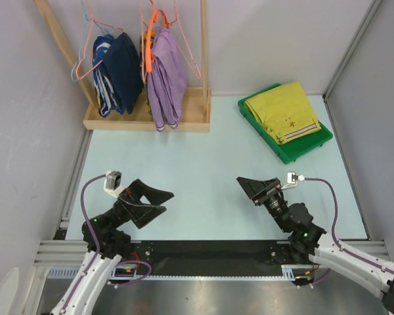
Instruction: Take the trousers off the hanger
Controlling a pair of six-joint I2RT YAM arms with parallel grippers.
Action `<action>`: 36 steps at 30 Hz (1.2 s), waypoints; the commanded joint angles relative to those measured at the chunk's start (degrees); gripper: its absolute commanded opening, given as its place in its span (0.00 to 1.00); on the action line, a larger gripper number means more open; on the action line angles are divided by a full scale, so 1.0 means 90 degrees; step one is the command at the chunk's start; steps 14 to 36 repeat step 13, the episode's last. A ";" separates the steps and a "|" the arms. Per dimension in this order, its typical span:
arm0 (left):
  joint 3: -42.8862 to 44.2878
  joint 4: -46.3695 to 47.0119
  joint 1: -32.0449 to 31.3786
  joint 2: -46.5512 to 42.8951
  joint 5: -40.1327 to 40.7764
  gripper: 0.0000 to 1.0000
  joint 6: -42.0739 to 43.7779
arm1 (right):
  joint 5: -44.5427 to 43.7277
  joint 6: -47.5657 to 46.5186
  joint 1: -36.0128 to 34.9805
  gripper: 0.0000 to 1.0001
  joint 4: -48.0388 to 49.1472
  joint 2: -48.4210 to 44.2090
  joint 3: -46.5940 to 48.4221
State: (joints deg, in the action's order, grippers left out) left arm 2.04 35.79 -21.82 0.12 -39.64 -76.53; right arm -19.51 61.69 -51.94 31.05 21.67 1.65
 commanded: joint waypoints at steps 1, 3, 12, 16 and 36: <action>-0.1516 0.0320 -0.0026 -0.0620 -0.0097 0.93 -0.0179 | -0.0576 0.0741 -0.0020 1.00 -0.0237 0.0550 -0.0848; -0.1526 0.0340 -0.0026 -0.0414 -0.0204 0.93 -0.0110 | -0.0693 0.1054 -0.0010 1.00 -0.0460 0.0639 -0.0838; -0.1516 0.0232 -0.0036 -0.0404 -0.0225 0.93 -0.0002 | -0.0889 0.1280 0.0000 1.00 -0.1535 -0.0092 -0.0779; -0.1516 0.0290 -0.0026 -0.0414 -0.0225 0.94 -0.0080 | -0.0812 0.1261 0.0000 1.00 -0.1632 -0.0209 -0.0779; -0.1516 0.0290 -0.0026 -0.0414 -0.0225 0.94 -0.0080 | -0.0812 0.1261 0.0000 1.00 -0.1632 -0.0209 -0.0779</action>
